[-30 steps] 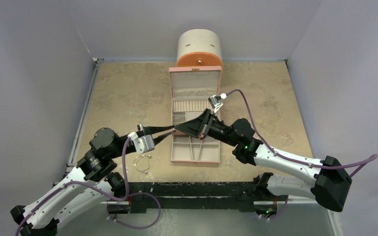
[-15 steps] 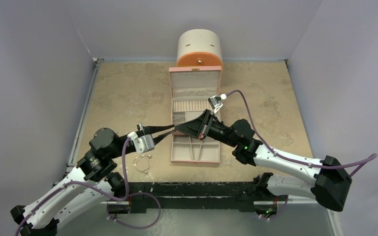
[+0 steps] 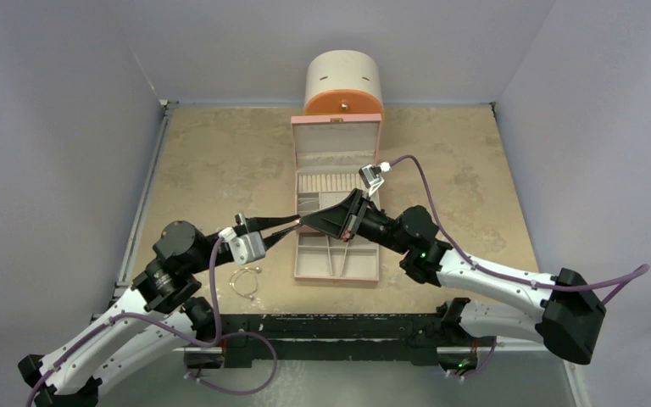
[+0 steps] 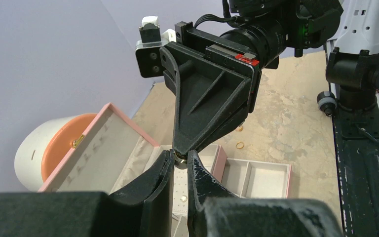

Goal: Organize the mixed jewelry
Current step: Adjust the jewelry.

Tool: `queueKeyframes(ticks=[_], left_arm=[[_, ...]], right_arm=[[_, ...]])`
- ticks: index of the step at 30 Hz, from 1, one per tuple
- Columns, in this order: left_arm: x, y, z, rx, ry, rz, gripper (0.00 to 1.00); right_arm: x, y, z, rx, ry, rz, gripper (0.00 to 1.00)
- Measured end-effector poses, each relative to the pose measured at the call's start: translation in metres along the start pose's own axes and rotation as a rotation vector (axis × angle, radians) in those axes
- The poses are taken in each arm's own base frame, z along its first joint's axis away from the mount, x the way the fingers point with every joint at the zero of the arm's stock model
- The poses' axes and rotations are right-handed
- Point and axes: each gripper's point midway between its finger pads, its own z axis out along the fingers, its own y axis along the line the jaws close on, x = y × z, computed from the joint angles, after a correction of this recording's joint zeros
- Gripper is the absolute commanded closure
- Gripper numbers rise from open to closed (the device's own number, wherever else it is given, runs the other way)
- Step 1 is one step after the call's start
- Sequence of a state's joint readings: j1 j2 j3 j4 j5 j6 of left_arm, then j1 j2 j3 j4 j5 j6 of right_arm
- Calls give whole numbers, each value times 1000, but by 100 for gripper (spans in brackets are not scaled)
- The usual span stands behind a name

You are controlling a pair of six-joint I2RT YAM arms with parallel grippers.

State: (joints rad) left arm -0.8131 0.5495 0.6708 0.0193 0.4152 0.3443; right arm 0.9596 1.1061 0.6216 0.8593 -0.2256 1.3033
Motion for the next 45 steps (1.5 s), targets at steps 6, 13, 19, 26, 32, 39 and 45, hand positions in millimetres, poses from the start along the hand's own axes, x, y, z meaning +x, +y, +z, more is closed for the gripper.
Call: queueKeyframes(ticks=[6, 13, 19, 26, 32, 39, 45], left_arm=[[6, -4, -2, 13, 27, -17, 80], [10, -11, -10, 19, 89, -143, 62], [7, -16, -22, -6, 115, -279, 54], [-15, -16, -28, -41, 85, -471, 51], [-17, -22, -20, -42, 99, -669, 52], [-26, -36, -4, 45, 80, -868, 54], [-32, -52, 4, 152, 52, -970, 58]], right_arm=[[3, -5, -3, 26, 10, -40, 100], [2, 0, -22, 22, -8, -132, 100], [5, -10, -38, 48, -6, -226, 100], [3, -9, -53, 44, 2, -453, 100], [14, -9, -54, 4, 79, -588, 100], [26, -2, -43, -51, 179, -614, 100], [33, 11, -39, -115, 222, -611, 100]])
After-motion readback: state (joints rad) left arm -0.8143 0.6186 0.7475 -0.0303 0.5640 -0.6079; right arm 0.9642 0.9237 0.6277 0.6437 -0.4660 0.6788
